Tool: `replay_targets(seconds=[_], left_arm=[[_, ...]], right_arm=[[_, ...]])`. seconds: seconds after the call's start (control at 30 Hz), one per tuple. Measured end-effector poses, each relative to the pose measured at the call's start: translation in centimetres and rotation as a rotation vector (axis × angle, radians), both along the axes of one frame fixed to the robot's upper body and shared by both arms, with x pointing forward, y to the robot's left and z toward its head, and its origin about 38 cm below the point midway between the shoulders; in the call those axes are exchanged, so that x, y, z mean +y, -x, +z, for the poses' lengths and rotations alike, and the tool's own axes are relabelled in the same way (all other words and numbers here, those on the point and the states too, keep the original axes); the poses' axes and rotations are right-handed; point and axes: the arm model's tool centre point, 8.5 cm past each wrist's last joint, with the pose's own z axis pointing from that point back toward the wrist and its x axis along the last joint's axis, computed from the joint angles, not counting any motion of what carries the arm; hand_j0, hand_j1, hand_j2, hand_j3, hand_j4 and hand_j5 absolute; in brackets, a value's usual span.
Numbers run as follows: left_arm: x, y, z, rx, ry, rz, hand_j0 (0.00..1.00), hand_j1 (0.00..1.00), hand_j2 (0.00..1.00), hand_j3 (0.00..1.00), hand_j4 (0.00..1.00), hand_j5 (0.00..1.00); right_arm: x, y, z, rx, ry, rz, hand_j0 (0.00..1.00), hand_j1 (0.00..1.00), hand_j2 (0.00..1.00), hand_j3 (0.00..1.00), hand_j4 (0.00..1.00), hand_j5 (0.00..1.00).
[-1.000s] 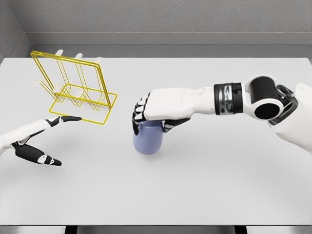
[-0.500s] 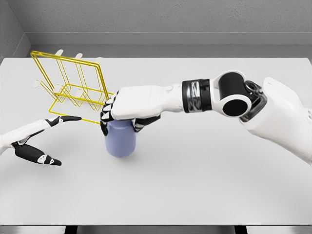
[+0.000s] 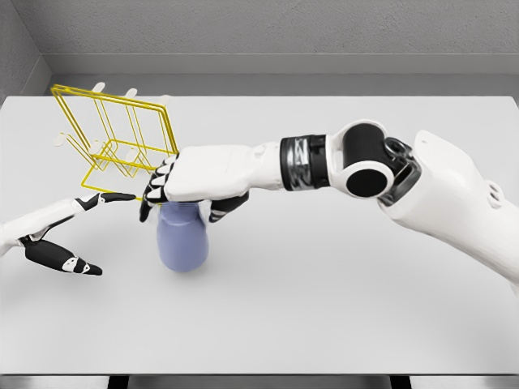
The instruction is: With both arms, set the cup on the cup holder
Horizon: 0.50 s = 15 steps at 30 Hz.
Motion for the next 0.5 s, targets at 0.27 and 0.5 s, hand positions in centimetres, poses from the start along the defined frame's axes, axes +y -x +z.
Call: replay_targets(seconds=[0.27, 0.5], left_arm=[[0.0, 0.0, 0.0, 0.0, 0.001, 0.0, 1.0, 1.0, 1.0, 1.0, 1.0, 1.0], [-0.8, -1.3, 1.4, -0.035, 0.019, -0.001, 1.0, 1.0, 1.0, 1.0, 1.0, 1.0]], right_arm=[[-2.8, -1.5, 1.5, -0.05, 0.008, -0.073, 1.0, 1.0, 1.0, 1.0, 1.0, 1.0], [-14.1, -3.9, 3.4, -0.123, 0.0, -0.269, 1.0, 1.0, 1.0, 1.0, 1.0, 1.0]])
